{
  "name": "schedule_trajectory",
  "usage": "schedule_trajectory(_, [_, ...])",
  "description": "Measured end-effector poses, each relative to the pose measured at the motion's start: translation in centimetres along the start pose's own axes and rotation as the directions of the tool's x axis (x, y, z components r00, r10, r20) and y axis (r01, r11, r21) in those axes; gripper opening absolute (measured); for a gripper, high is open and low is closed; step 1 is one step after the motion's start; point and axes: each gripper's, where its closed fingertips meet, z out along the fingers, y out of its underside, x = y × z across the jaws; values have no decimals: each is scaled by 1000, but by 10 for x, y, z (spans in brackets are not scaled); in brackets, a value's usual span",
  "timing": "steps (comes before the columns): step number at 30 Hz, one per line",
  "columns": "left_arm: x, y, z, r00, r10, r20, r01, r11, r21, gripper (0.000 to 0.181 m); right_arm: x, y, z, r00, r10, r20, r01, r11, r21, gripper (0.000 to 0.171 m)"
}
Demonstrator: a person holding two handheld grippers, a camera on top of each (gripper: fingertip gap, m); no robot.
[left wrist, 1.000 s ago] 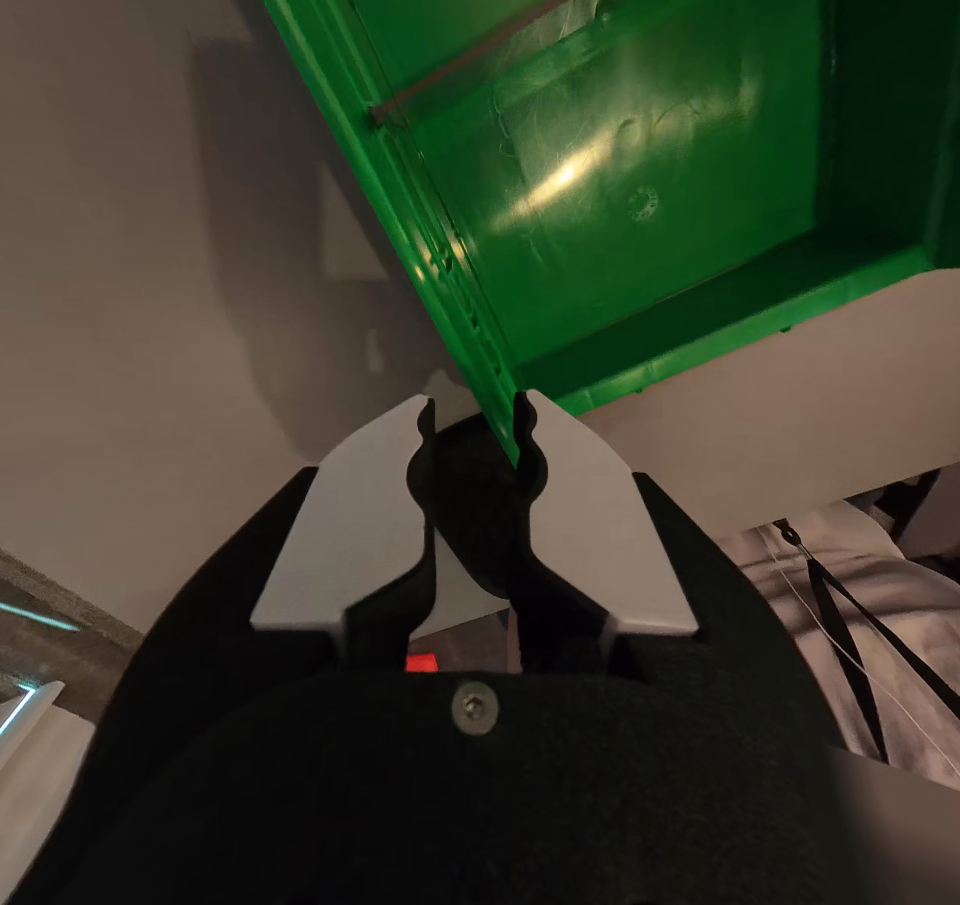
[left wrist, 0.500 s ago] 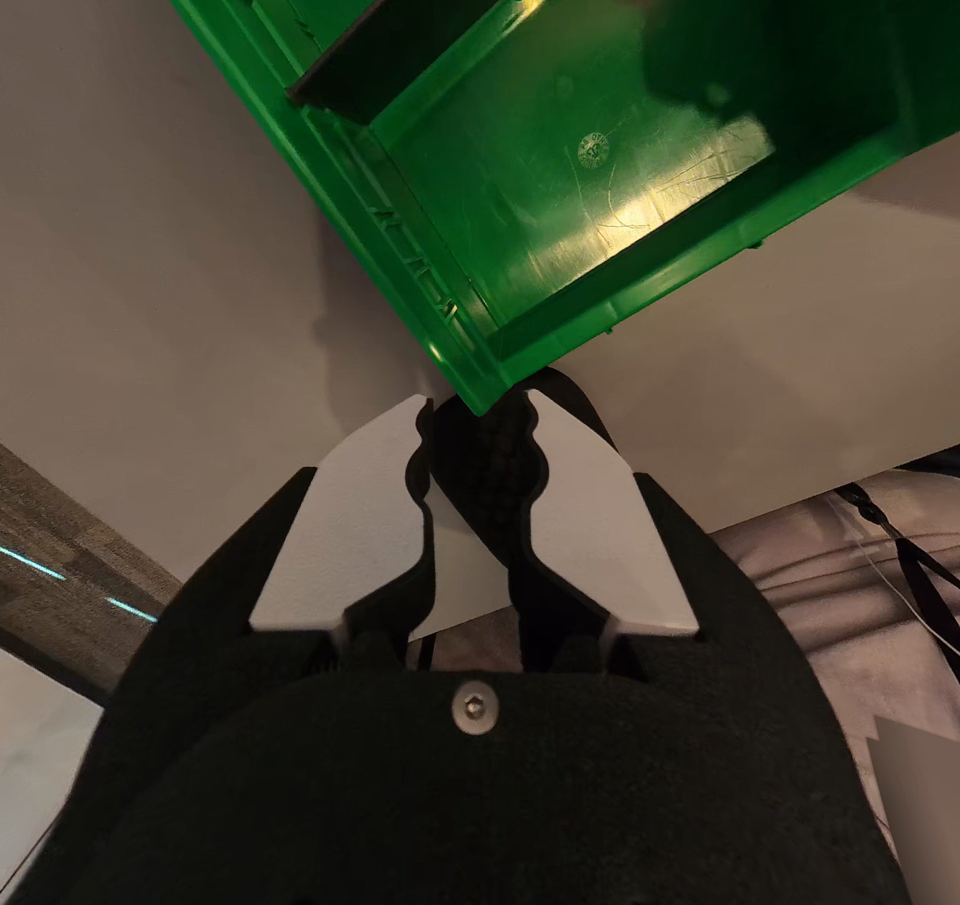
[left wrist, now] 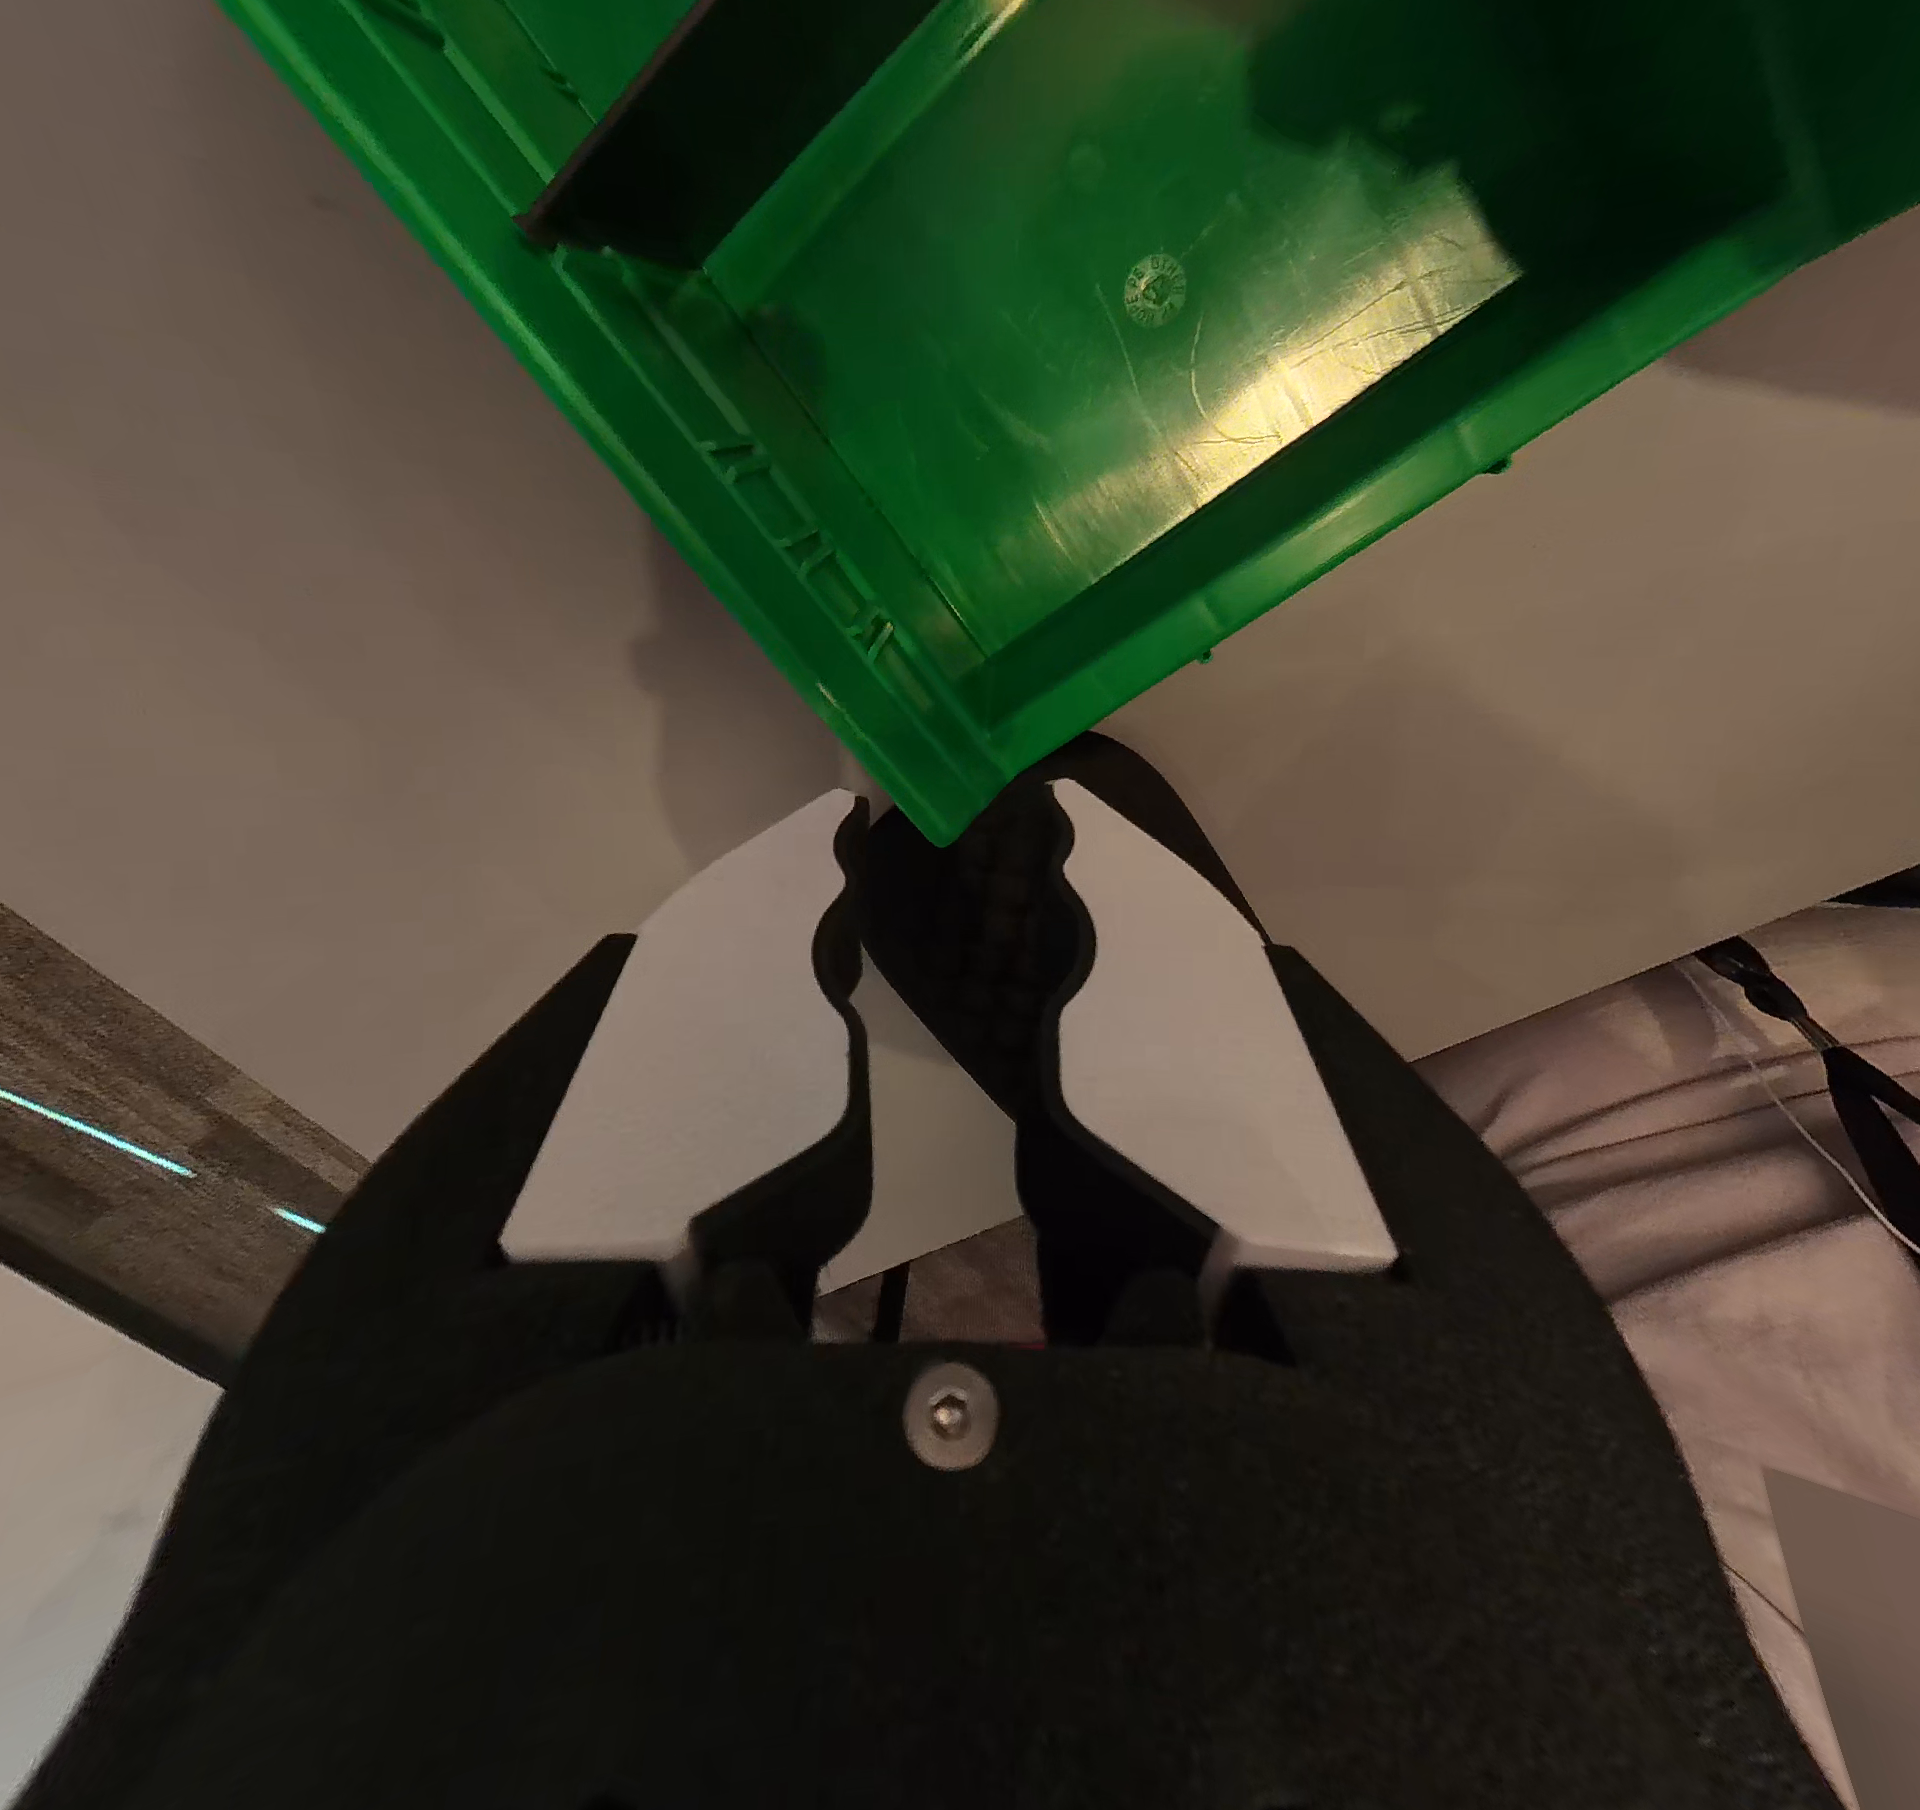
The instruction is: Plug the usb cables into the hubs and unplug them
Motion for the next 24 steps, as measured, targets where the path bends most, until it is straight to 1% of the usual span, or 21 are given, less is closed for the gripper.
schedule_trajectory(1, [0, 0, 0, 1000, 2, 2, -2, 1000, 0, 29, -7, 1, 5, 999, -5, 36, 5, 1000, -13, 42])
schedule_trajectory(2, [1, -1, 0, 1000, 4, 3, -4, 1000, -1, 29, -10, 2, 11, 999, -5, 49, 7, 1000, -27, 49])
schedule_trajectory(3, [1, -1, 0, 1000, 6, 2, -6, 1000, -3, 29, -9, 3, 16, 1000, -12, 29, 13, 999, -43, 52])
schedule_trajectory(4, [2, -1, 1, 1000, 9, 2, -9, 1000, -6, 29, -4, 2, 20, 1000, -21, -7, 21, 999, -47, 60])
schedule_trajectory(6, [2, -1, 2, 1000, 15, 4, -15, 1000, -14, 29, 4, -3, 24, 998, -13, -55, 12, 999, -29, 57])
schedule_trajectory(9, [4, -3, 2, 1000, 24, 9, -24, 1000, -15, 29, 5, -6, 26, 997, -15, -79, 14, 1000, -19, 55])
schedule_trajectory(10, [5, -3, 1, 999, 31, 11, -31, 999, -15, 29, 3, -7, 25, 996, -28, -81, 27, 1000, -13, 54])
schedule_trajectory(12, [6, -4, 1, 999, 45, 14, -44, 999, -17, 29, -6, -6, 23, 995, -56, -77, 55, 998, -20, 58])
schedule_trajectory(14, [8, -5, 2, 998, 54, 18, -54, 998, -18, 28, -12, -4, 22, 993, -87, -79, 85, 996, -31, 59])
schedule_trajectory(15, [8, -5, 2, 998, 57, 18, -56, 998, -18, 28, -13, -5, 22, 994, -85, -71, 83, 996, -29, 59])
schedule_trajectory(18, [9, -5, 1, 998, 63, 20, -63, 998, -19, 28, -11, -10, 20, 997, -51, -58, 51, 999, 1, 53])
schedule_trajectory(21, [10, -5, 1, 997, 70, 19, -69, 997, -14, 28, -11, -9, 22, 994, -76, -80, 75, 997, -13, 56])
schedule_trajectory(24, [10, -5, 0, 997, 71, 19, -71, 997, -11, 28, -15, -2, 20, 996, -78, -50, 75, 996, -49, 57])
